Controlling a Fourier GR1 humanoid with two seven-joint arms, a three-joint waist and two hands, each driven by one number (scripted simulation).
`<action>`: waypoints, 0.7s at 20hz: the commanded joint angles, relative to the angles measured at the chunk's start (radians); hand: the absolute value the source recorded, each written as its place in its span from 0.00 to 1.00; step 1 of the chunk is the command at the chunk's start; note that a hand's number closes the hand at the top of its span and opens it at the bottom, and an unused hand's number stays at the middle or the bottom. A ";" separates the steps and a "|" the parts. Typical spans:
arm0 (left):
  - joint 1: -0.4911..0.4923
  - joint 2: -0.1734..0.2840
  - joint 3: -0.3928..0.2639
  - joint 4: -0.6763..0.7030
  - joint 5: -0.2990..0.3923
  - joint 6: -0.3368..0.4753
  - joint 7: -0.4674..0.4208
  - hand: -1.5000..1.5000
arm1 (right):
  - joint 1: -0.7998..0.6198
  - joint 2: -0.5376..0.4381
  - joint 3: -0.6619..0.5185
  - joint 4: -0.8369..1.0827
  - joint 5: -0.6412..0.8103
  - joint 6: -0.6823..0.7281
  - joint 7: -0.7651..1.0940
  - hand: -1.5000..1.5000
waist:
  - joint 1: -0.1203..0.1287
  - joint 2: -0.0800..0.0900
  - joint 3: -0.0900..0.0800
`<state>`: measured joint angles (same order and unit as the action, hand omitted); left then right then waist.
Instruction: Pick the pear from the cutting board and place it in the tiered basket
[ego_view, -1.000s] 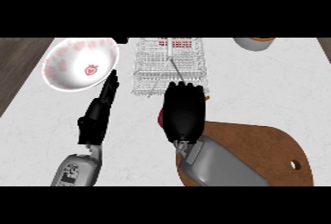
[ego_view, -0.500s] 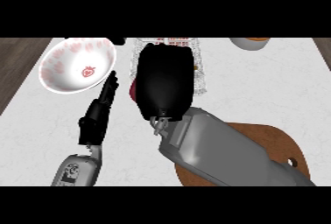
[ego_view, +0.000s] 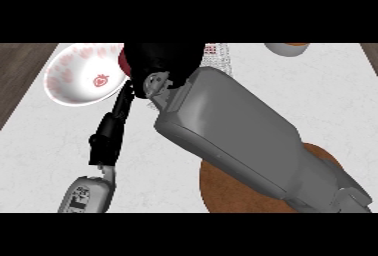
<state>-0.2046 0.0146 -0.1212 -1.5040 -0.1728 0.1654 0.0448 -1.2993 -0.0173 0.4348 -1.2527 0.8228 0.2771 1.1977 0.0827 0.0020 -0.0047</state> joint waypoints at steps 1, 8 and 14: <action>-0.021 0.011 0.022 0.007 0.028 -0.023 -0.002 0.50 | -0.130 0.016 -0.026 0.145 -0.030 -0.081 0.194 1.00 | -0.007 0.005 0.000; -0.007 0.010 0.031 0.003 0.017 -0.004 -0.019 0.50 | -0.223 0.017 -0.029 0.403 0.002 -0.143 0.084 1.00 | -0.026 0.007 0.001; 0.034 -0.012 0.000 -0.036 -0.005 0.017 0.005 0.50 | -0.260 0.017 -0.060 0.596 0.015 -0.177 -0.026 1.00 | -0.035 0.006 0.003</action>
<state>-0.1944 0.0150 -0.1081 -1.5192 -0.1701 0.1711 0.0464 -1.5261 -0.0099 0.3867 -0.7659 0.8347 0.1499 1.1083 0.0540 0.0086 -0.0028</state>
